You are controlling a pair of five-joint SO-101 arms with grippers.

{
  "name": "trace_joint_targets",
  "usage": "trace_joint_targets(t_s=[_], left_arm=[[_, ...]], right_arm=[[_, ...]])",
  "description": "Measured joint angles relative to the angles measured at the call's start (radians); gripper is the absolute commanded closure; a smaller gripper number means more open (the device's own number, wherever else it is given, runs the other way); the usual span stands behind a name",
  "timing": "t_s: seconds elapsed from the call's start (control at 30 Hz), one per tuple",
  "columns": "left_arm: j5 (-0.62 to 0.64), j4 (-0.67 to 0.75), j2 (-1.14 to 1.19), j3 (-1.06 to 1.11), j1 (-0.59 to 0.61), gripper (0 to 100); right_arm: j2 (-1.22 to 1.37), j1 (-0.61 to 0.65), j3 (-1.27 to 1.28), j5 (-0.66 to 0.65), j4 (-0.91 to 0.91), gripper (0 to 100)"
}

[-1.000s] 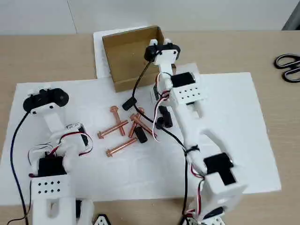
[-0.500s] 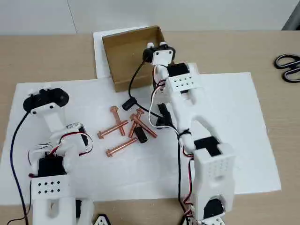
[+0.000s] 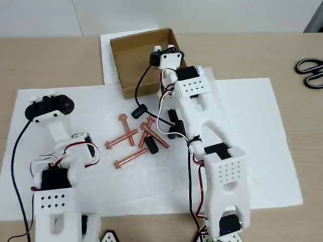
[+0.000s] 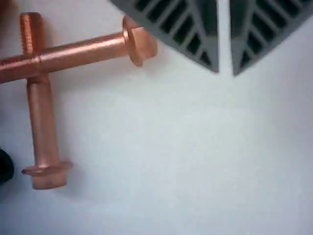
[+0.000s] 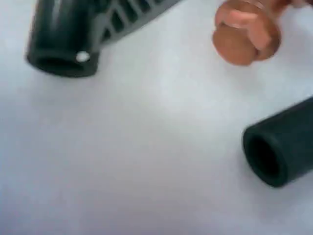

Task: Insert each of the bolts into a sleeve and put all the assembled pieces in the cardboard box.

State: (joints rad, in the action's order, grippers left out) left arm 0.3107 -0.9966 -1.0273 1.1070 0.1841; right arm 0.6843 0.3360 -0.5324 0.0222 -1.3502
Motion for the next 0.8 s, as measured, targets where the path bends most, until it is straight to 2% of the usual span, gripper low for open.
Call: trace_joint_targets(t_s=[0.43, 0.8], left_arm=[[0.000, 0.000, 0.000, 0.000, 0.000, 99], [0.002, 0.000, 0.000, 0.000, 0.000, 99]], right_arm=[[0.049, 0.015, -0.015, 0.040, -0.089, 81.9], [0.054, 0.034, -0.017, 0.040, -0.092, 82.6]])
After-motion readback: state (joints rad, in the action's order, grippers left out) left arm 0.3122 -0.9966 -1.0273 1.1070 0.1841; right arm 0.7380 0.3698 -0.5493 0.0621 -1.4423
